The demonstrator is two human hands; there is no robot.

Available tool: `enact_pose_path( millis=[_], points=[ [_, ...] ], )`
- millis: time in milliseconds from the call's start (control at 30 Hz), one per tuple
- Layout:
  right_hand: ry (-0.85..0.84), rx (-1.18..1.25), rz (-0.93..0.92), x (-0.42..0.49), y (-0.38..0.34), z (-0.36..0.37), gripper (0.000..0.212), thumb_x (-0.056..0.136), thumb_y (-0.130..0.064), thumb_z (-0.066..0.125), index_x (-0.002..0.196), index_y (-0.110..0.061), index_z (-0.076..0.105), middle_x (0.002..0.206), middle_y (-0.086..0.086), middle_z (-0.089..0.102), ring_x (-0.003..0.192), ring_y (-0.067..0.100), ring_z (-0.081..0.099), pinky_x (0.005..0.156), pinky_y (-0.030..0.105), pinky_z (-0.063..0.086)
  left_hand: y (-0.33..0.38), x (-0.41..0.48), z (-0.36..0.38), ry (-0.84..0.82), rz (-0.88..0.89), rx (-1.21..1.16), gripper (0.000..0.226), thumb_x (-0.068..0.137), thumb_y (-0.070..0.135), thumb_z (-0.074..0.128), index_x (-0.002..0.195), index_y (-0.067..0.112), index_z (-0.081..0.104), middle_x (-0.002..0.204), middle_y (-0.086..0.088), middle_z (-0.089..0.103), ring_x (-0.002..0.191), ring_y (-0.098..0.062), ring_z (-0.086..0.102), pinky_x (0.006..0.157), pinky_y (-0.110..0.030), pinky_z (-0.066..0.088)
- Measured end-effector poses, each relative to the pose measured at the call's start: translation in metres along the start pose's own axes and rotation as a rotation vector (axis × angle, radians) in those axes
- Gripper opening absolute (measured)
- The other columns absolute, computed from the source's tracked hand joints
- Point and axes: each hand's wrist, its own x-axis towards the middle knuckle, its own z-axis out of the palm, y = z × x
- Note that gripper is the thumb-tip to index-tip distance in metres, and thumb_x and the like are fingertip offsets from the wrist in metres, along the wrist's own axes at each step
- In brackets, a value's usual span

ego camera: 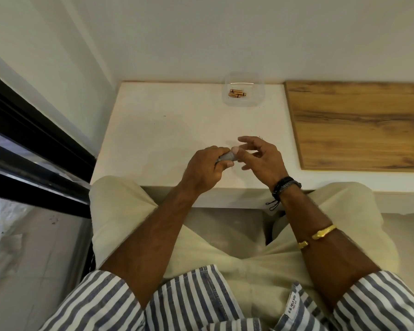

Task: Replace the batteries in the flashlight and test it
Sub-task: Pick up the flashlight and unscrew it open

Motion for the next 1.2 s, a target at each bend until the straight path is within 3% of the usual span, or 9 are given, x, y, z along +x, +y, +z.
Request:
enact_pose_path(
  millis=[167,367,467,533,633,733,800,1067,1200],
  points=[
    [0.034,-0.081,-0.054,-0.0001,0.0033,-0.002,0.019,0.095,-0.034,0.068,0.1,-0.018,0.077,0.077,-0.003,0.074,0.061,0.003,0.067,0.054,0.02,0.054,-0.0026,0.0005,0.0015,-0.02,-0.009,0.026,0.026,0.094,0.034,0.059,0.103,0.011,0.068,0.082,-0.007,0.068,0.071,-0.023,0.06,0.067,-0.047,0.054],
    [-0.025,-0.075,-0.13,0.0,0.0016,-0.0056,0.02,0.088,-0.009,0.077,0.107,-0.015,0.076,0.103,0.002,0.075,0.085,0.02,0.069,0.083,0.042,0.062,-0.0031,0.0013,0.0016,-0.013,-0.03,0.005,0.028,0.095,0.031,0.061,0.11,0.009,0.069,0.088,-0.01,0.071,0.075,-0.025,0.062,0.072,-0.046,0.056],
    [-0.056,-0.058,-0.146,0.0003,0.0005,-0.0092,0.04,0.082,-0.004,0.08,0.118,-0.02,0.072,0.116,0.0,0.072,0.101,0.018,0.07,0.088,0.042,0.062,-0.0031,0.0018,0.0013,-0.015,-0.035,0.005,0.03,0.095,0.03,0.061,0.114,0.008,0.068,0.092,-0.011,0.071,0.077,-0.024,0.062,0.074,-0.045,0.057],
    [-0.065,-0.003,-0.091,0.0001,-0.0015,-0.0091,0.053,0.082,-0.02,0.083,0.129,-0.031,0.062,0.125,-0.001,0.068,0.101,0.015,0.071,0.083,0.033,0.063,-0.0022,0.0017,0.0008,-0.013,-0.04,-0.001,0.03,0.095,0.029,0.061,0.114,0.008,0.068,0.093,-0.011,0.072,0.078,-0.024,0.063,0.075,-0.045,0.058],
    [-0.009,0.007,-0.005,0.0011,-0.0004,-0.005,0.038,0.09,-0.044,0.071,0.123,-0.026,0.068,0.111,0.002,0.074,0.084,0.014,0.074,0.066,0.029,0.062,0.0001,0.0006,0.0003,-0.012,-0.039,0.0,0.03,0.094,0.033,0.061,0.111,0.009,0.068,0.091,-0.01,0.072,0.077,-0.024,0.064,0.073,-0.045,0.058],
    [0.018,-0.062,-0.022,0.0013,0.0035,-0.0013,0.024,0.096,-0.041,0.065,0.101,-0.02,0.075,0.085,-0.001,0.075,0.066,0.008,0.071,0.056,0.025,0.057,0.0009,0.0005,0.0003,-0.037,-0.03,0.017,0.029,0.094,0.034,0.059,0.106,0.01,0.068,0.086,-0.009,0.07,0.074,-0.025,0.062,0.07,-0.047,0.056],
    [0.038,-0.09,-0.056,0.0016,0.0051,-0.002,0.017,0.097,-0.031,0.067,0.101,-0.018,0.077,0.081,-0.003,0.074,0.063,0.004,0.068,0.055,0.021,0.056,0.0009,0.001,0.0005,-0.044,-0.035,0.02,0.029,0.094,0.035,0.058,0.105,0.011,0.068,0.085,-0.009,0.069,0.073,-0.025,0.061,0.069,-0.048,0.055],
    [-0.006,-0.072,-0.153,0.0005,0.0,-0.0082,0.024,0.087,0.001,0.075,0.107,-0.011,0.077,0.102,0.003,0.075,0.097,0.019,0.07,0.091,0.035,0.059,-0.0001,0.0022,-0.0011,-0.033,-0.076,-0.003,0.03,0.094,0.031,0.061,0.111,0.008,0.069,0.09,-0.01,0.071,0.076,-0.025,0.061,0.074,-0.047,0.055],
    [0.089,0.006,-0.07,0.0031,0.0047,-0.0095,0.031,0.089,-0.006,0.075,0.119,-0.015,0.073,0.111,0.005,0.075,0.1,0.021,0.072,0.094,0.038,0.059,-0.001,0.0025,-0.0012,0.04,-0.077,-0.041,0.024,0.094,0.024,0.066,0.112,0.007,0.068,0.095,-0.009,0.073,0.08,-0.023,0.064,0.077,-0.043,0.057]
  ],
)
